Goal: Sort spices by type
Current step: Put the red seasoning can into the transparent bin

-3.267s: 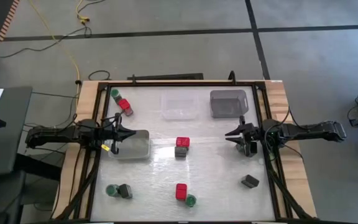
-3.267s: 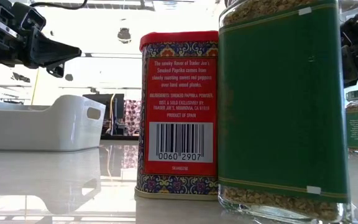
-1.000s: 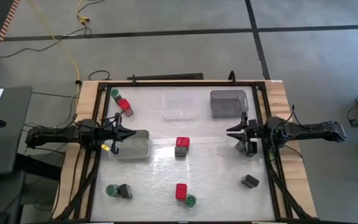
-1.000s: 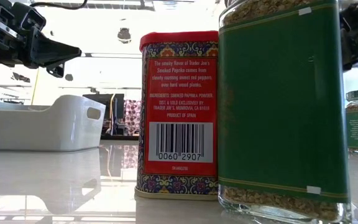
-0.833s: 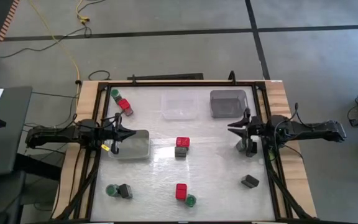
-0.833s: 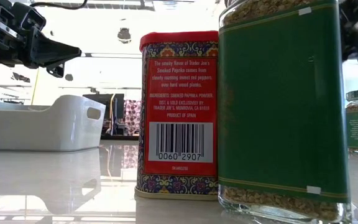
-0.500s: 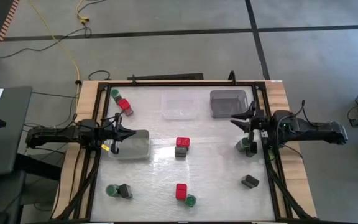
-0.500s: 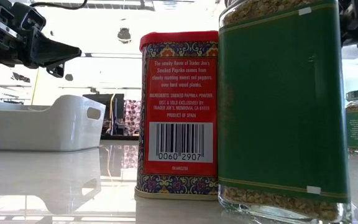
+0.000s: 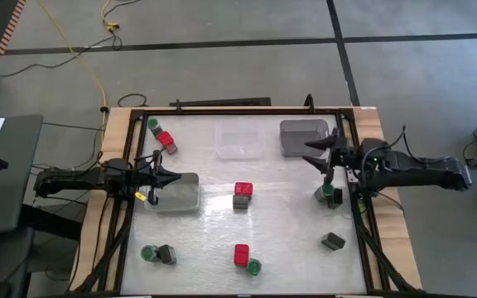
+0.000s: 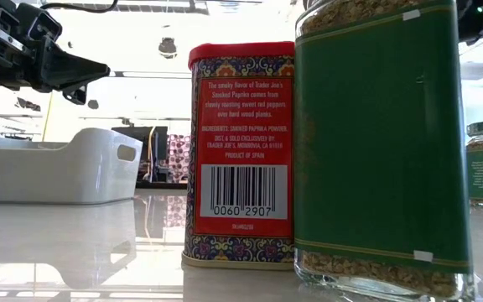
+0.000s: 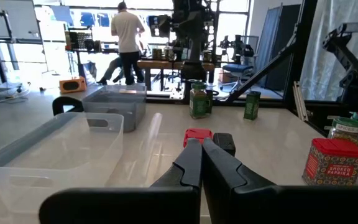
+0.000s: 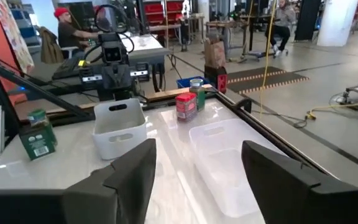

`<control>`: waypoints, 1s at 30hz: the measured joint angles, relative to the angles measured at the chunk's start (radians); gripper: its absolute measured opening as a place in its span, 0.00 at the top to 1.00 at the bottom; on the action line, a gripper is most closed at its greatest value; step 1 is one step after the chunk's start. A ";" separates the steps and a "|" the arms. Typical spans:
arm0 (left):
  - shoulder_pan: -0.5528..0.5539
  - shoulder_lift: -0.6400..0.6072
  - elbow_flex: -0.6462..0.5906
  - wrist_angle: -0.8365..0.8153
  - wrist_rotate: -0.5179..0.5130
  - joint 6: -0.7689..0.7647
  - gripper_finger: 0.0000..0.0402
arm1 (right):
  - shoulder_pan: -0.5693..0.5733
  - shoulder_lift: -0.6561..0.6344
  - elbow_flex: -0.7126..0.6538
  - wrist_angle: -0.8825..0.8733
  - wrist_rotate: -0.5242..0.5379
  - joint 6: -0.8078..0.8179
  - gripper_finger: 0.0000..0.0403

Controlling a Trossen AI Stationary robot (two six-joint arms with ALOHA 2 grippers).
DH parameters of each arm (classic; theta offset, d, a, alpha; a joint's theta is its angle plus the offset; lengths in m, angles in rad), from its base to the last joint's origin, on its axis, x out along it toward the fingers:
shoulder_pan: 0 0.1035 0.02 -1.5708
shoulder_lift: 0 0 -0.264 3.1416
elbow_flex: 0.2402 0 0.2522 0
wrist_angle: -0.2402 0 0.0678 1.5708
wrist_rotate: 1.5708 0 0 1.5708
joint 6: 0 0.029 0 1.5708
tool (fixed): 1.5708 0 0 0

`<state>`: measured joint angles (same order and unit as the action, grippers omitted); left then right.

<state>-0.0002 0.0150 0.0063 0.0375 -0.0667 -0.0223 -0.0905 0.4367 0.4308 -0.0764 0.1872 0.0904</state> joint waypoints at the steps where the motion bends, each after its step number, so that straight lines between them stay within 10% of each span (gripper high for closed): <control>1: 0.000 0.000 0.000 0.000 0.000 0.000 1.00 | -0.004 0.031 0.019 0.000 0.004 0.018 0.33; 30: 0.000 0.000 0.000 0.000 0.000 0.000 1.00 | 0.090 1.016 0.651 -0.167 -0.005 -0.032 0.33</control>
<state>-0.0004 0.0151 0.0063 0.0373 -0.0669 -0.0222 -0.0007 1.4522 1.0815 -0.2430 0.1825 0.0587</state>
